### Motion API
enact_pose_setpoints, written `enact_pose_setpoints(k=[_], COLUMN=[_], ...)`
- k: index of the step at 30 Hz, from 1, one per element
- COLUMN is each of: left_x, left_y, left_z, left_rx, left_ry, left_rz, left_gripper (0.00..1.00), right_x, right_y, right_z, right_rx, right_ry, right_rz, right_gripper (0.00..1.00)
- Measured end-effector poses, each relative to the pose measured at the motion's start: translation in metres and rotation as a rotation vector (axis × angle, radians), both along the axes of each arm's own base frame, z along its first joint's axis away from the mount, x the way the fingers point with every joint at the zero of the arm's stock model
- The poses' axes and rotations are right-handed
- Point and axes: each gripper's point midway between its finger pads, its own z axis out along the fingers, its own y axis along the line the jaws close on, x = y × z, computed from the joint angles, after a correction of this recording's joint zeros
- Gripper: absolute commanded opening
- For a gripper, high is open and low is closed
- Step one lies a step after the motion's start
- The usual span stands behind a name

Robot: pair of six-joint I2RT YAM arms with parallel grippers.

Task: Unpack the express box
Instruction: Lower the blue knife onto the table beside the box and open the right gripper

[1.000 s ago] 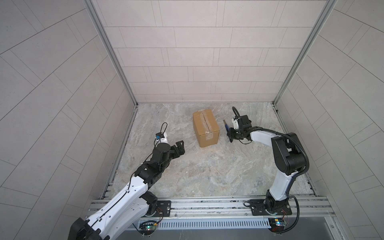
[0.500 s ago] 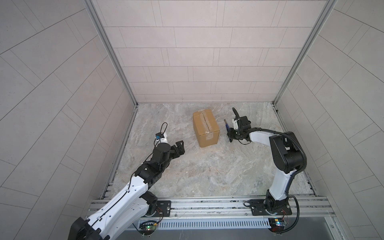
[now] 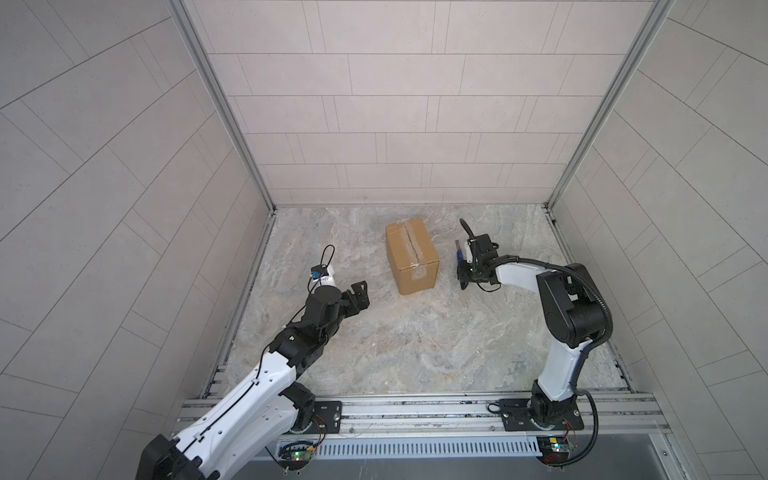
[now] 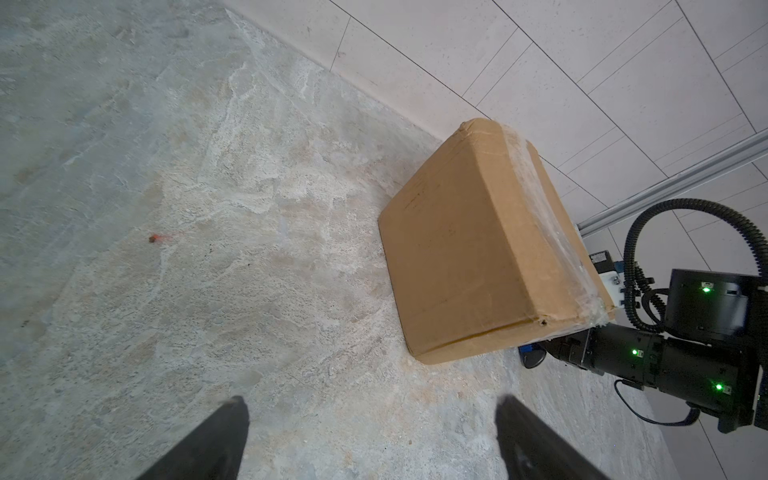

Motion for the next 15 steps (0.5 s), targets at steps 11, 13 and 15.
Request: enact_pose_setpoints(k=[11, 13, 15], left_x=[0.000, 0.001, 0.002], left_y=[0.000, -0.001, -0.003], left_z=[-0.004, -0.006, -0.009], left_rx=[0.017, 0.031, 0.050], left_ry=[0.010, 0.017, 0.026], left_rz=[-0.007, -0.015, -0.025], left_gripper=[0.96, 0.96, 0.96], right_x=[-0.006, -0.012, -0.024], right_y=[-0.012, -0.013, -0.014], right_z=[0.089, 0.123, 0.146], right_rx=[0.009, 0.035, 0.059], right_ry=[-0.153, -0.222, -0.271], right_rz=[-0.036, -0.042, -0.041], right_gripper=[0.67, 0.76, 0.79])
